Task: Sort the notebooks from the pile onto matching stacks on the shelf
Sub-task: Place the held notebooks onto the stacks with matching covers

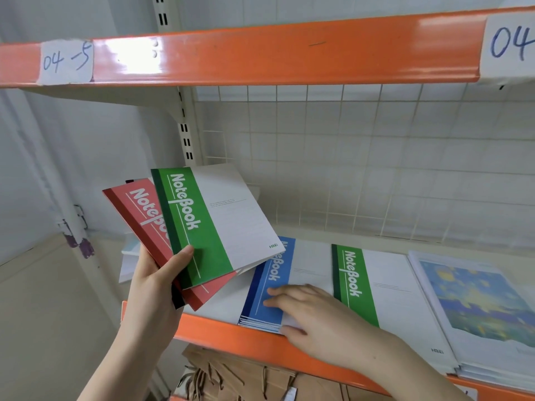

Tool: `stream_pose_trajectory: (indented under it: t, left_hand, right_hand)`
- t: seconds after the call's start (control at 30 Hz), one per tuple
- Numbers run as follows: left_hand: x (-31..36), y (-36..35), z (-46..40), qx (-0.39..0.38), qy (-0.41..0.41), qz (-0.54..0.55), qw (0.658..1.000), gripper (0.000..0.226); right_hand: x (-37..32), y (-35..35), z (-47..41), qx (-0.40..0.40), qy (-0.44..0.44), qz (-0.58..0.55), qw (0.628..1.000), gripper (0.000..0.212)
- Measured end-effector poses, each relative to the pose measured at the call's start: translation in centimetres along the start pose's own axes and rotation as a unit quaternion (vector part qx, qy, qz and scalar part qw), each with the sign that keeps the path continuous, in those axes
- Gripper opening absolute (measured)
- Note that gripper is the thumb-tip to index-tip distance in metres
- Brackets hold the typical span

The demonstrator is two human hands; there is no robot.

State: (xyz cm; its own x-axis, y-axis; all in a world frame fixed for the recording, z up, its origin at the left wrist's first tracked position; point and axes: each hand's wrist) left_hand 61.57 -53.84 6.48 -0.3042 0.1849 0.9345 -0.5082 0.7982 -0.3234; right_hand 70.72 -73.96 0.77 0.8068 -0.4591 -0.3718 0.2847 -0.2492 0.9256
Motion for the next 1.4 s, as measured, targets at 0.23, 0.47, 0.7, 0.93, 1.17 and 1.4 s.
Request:
stream_pose_trajectory:
  t: [0.23,0.47,0.7,0.93,1.17,1.4]
  left_hand:
    - [-0.2,-0.2,-0.1,-0.006,0.002,-0.002,1.0,0.035]
    - [-0.7,-0.8,0.0,-0.029,0.026,-0.012,0.999,0.037]
    - [-2.4,-4.1,1.7,-0.132,0.075,-0.043,0.987,0.04]
    - [-4.7,-7.4,1.9,-0.137,0.109,-0.038,0.984,0.024]
    - [-4.2,-7.4,-0.3,-0.032,0.004,-0.062,0.998,0.034]
    - [-4.1,-7.3,-0.5,-0.02,-0.014,-0.05,0.998,0.04]
  right_hand:
    - [-0.1,-0.6,0.2,0.012,0.003,-0.015,1.0,0.047]
    - [-0.1,1.2,0.4,0.157,-0.063,-0.215,0.962,0.027]
    - [1.4,5.7,2.0,0.235,-0.191,-0.471,0.829,0.028]
    - [4.3,7.4,5.9,0.331,-0.285,-0.428,0.792,0.013]
    - [7.1,8.7,10.4,0.409,-0.323,-0.282,0.805,0.014]
    - [7.3,6.2,9.8,0.337,-0.372,-0.188,0.845,0.029]
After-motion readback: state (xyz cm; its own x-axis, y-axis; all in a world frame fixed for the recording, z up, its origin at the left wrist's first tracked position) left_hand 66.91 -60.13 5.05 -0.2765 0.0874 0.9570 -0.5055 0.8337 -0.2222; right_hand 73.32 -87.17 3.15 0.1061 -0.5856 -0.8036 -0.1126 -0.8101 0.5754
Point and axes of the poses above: each hand's wrist, its own z-axis away from the middle knuckle, its own y-axis out of the back of the hand, x = y × z, and after that the axes turned 7 degrees about -z, right-handed
